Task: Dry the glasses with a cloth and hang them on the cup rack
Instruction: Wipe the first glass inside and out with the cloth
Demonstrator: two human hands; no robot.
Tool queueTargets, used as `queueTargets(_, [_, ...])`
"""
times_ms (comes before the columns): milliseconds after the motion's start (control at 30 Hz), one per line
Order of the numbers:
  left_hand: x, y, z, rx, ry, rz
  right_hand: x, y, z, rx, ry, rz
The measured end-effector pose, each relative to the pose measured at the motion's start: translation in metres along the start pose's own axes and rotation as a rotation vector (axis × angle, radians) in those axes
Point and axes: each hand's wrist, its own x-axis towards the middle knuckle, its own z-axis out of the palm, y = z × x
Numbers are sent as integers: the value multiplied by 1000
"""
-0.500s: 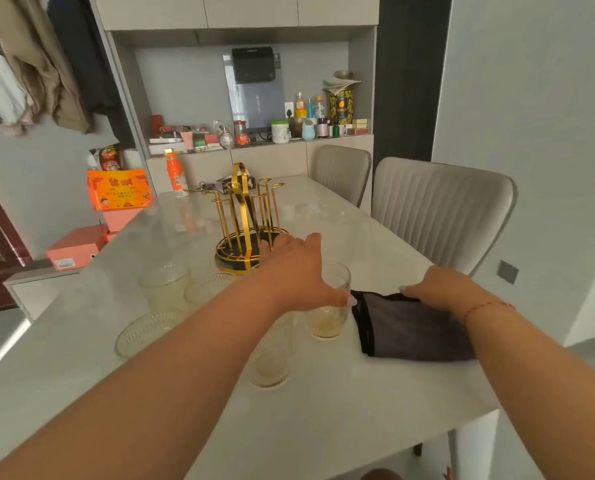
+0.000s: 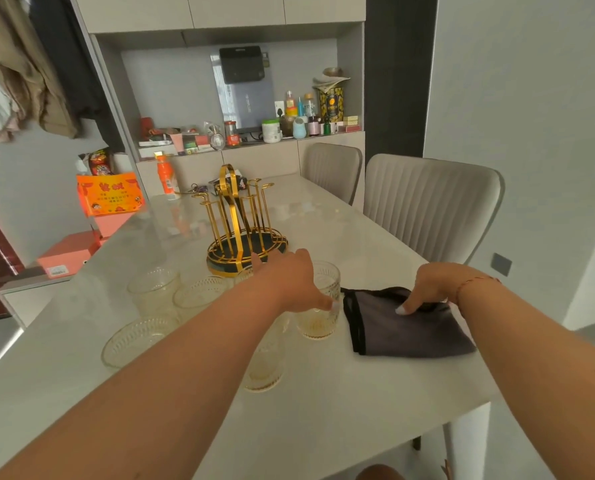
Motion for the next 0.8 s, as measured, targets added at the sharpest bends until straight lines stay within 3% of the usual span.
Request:
queueTargets(100, [1, -1, 1, -42, 38, 10, -5, -2, -4, 85, 5, -57])
queueTargets(233, [-3, -2, 0, -158, 170, 46, -24, -4, -11, 735, 14, -98])
queueTargets(333, [-9, -6, -13, -498, 233, 33, -47, -12, -14, 1299, 74, -188])
queueTargets(433, [-16, -16, -28, -875, 265, 15, -74, -32, -18, 1564, 217, -352])
queueTargets(533, [-24, -23, -35, -1112, 353, -7, -105, -61, -14, 1542, 389, -568])
queueTargets(633, [-33, -26, -30, -1353, 431, -83, -132, -94, 13, 1318, 521, -736])
queueTargets(733, [-49, -26, -25, -1607, 424, -100, -143, -126, 47, 1125, 530, -927])
queueTargets(800, [-60, -26, -22, -1731, 456, -82, -143, -140, 54, 1088, 481, -920])
